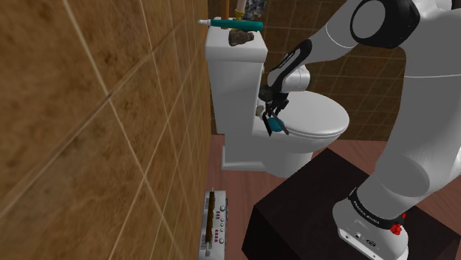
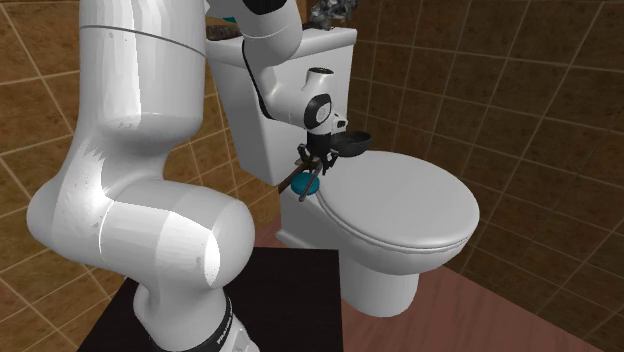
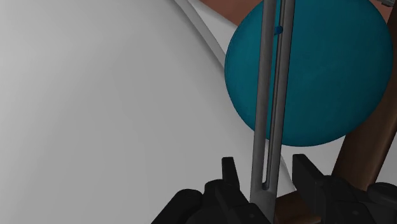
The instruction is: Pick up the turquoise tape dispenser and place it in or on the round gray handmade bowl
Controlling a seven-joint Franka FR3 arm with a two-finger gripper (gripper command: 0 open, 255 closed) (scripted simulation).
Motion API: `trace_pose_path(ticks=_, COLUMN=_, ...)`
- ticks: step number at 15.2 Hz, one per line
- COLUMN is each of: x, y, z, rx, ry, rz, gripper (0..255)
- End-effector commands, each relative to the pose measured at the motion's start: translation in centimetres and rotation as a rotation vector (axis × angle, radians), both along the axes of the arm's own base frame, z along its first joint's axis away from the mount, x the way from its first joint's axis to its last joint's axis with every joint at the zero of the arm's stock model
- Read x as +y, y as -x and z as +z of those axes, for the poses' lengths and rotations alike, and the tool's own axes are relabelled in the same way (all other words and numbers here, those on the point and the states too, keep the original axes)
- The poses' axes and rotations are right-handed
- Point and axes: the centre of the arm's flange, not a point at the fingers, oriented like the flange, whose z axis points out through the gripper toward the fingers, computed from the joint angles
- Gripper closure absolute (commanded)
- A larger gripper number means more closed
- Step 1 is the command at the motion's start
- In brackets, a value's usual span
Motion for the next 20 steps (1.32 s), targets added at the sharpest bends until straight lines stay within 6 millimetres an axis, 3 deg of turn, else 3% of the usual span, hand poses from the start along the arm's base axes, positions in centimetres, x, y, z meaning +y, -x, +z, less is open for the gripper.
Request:
trace_pose_path(ticks=1, x=0.0, y=0.0, z=-0.1, rx=0.001, ry=0.000, rz=0.000, gripper=255)
trace_pose_path(ticks=4, x=0.0, y=0.0, z=-0.1, rx=0.001, ry=0.000, rz=0.000, gripper=255)
trace_pose_path(ticks=20, x=0.0, y=0.0, z=8.4, rx=0.001, ry=0.000, rz=0.000, gripper=255)
